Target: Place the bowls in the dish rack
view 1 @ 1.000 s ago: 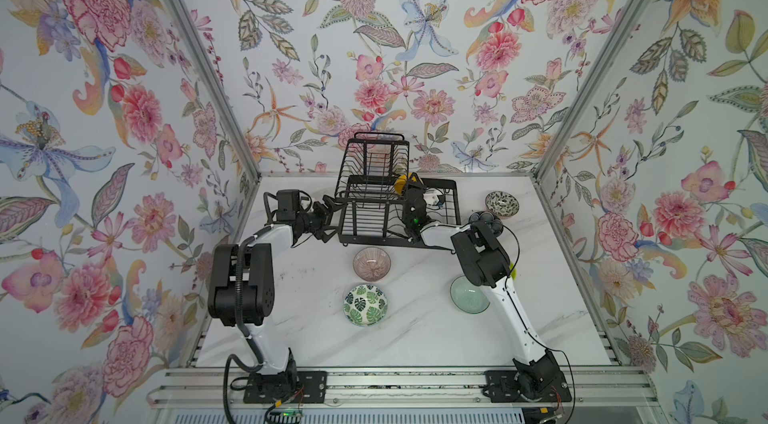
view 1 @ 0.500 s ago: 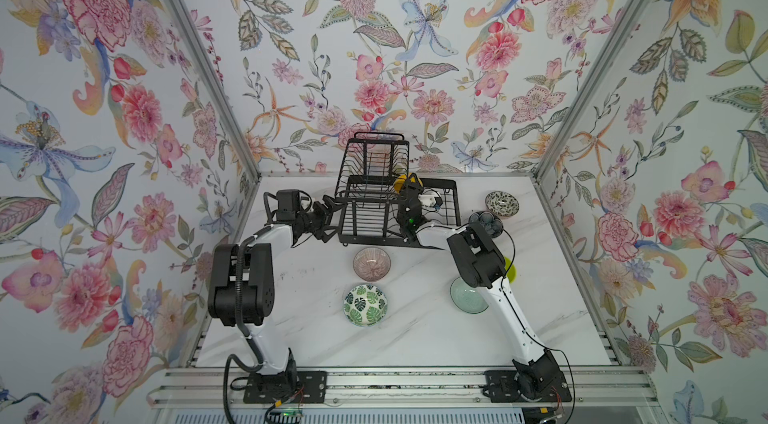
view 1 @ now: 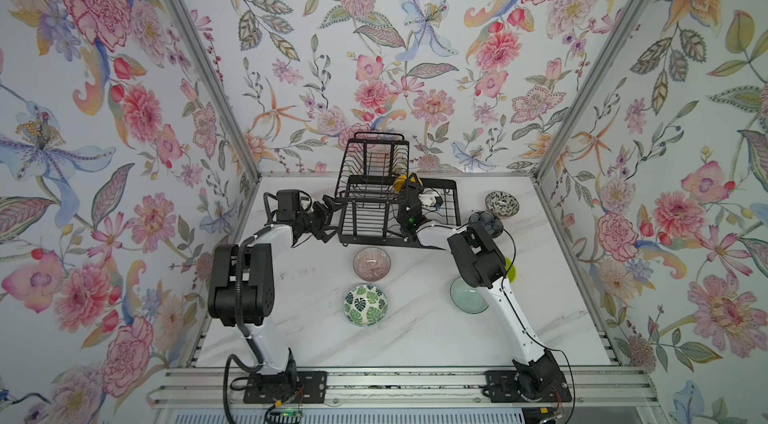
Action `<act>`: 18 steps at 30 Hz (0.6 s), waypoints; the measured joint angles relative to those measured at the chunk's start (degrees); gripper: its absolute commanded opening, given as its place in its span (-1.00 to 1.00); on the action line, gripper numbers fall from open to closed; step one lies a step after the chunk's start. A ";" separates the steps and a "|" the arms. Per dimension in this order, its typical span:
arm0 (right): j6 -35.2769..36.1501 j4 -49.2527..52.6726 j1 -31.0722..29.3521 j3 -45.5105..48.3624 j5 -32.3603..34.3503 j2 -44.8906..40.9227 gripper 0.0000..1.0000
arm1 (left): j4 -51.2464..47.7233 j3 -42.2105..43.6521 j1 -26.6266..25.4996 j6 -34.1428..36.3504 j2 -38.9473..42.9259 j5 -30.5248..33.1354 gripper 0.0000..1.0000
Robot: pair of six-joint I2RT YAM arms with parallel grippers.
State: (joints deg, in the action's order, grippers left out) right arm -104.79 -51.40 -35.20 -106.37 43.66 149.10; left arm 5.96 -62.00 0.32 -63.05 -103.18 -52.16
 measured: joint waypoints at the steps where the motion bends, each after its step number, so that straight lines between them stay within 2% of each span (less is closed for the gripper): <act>1: -0.02 -0.04 0.00 -0.24 0.11 0.17 -0.73 | 0.13 0.00 0.00 -0.07 0.00 0.00 0.98; 18: -2.49 2.78 -0.42 -1.88 -0.09 1.27 -0.54 | 0.83 0.00 0.00 -0.50 0.00 -0.15 0.98</act>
State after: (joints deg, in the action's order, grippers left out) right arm -107.28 -48.62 -35.62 -108.25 43.57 150.36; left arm 6.79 -62.00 0.32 -63.55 -103.18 -52.31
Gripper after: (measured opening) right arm 0.222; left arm 0.989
